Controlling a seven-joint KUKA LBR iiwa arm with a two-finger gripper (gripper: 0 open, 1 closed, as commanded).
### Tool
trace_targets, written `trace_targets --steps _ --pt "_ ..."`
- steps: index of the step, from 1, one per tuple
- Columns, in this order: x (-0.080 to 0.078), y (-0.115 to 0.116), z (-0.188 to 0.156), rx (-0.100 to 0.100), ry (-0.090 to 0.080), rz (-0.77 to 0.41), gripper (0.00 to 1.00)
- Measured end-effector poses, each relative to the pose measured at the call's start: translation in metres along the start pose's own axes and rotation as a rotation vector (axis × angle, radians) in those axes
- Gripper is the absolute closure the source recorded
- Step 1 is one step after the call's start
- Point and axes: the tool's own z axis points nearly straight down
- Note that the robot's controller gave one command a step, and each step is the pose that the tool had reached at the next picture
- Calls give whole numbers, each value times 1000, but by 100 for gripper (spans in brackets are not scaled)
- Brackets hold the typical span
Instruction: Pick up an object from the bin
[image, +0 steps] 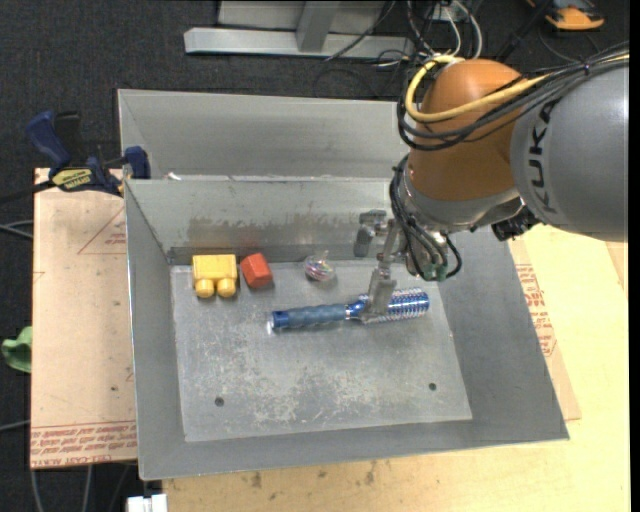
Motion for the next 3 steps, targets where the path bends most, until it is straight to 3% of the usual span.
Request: trace_targets --steps 1,2,3 --pt "-5 13 -16 -1 -2 -222 0" --pt "10 -1 79 0 11 -199 0" --pt "-14 -11 163 0 9 -175 0"
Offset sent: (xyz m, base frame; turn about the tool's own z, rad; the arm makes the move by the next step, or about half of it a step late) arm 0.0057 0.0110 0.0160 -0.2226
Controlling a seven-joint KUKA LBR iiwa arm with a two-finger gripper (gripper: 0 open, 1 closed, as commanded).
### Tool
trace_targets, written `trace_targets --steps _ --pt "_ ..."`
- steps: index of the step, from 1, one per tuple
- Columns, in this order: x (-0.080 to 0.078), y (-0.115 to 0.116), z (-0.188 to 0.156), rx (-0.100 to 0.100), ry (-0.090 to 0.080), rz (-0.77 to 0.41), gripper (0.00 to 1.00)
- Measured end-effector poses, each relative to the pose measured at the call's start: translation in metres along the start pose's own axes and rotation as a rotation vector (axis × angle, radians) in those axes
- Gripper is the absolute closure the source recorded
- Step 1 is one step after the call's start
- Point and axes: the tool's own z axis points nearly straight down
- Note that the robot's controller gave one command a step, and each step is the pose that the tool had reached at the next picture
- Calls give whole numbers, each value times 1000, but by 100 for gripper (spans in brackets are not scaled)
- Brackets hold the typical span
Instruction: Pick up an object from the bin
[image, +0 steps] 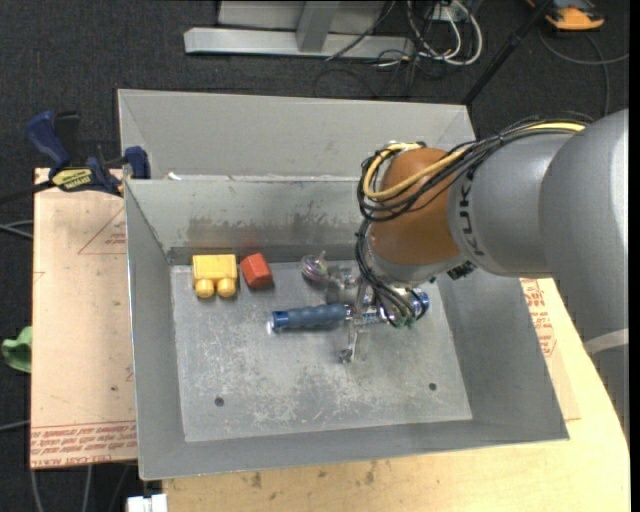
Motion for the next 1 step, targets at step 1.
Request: trace_targets --steps 1 --pt "-5 -27 -5 0 -9 290 0"
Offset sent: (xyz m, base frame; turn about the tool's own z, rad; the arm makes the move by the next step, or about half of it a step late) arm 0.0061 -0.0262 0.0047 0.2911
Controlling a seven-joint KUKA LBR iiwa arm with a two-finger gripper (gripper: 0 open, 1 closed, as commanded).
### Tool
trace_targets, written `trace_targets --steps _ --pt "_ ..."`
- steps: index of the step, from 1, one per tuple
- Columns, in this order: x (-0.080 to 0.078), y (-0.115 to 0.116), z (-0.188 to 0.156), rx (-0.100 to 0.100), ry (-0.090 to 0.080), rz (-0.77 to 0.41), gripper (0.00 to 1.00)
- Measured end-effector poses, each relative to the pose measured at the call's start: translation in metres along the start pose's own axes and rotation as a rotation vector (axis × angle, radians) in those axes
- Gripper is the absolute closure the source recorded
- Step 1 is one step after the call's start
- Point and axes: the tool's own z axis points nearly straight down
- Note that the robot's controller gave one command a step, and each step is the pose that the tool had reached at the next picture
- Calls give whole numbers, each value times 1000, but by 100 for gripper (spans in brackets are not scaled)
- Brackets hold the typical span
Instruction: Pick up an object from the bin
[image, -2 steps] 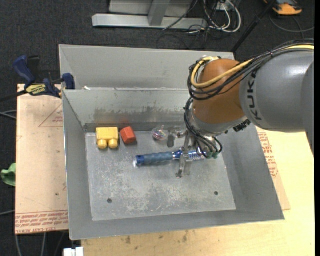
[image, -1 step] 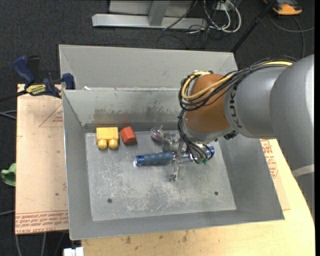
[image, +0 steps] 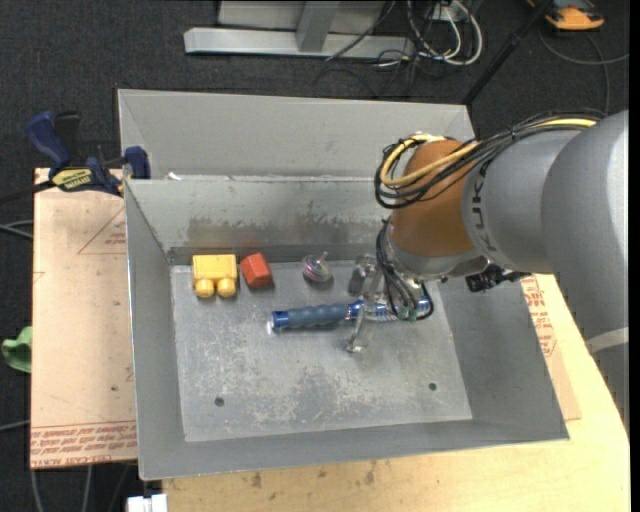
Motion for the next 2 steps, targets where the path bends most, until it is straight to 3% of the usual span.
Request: trace_targets --steps 1,2 --pt "0 1 0 -1 1 -1 100" --pt "-48 -15 -154 0 -9 -109 100"
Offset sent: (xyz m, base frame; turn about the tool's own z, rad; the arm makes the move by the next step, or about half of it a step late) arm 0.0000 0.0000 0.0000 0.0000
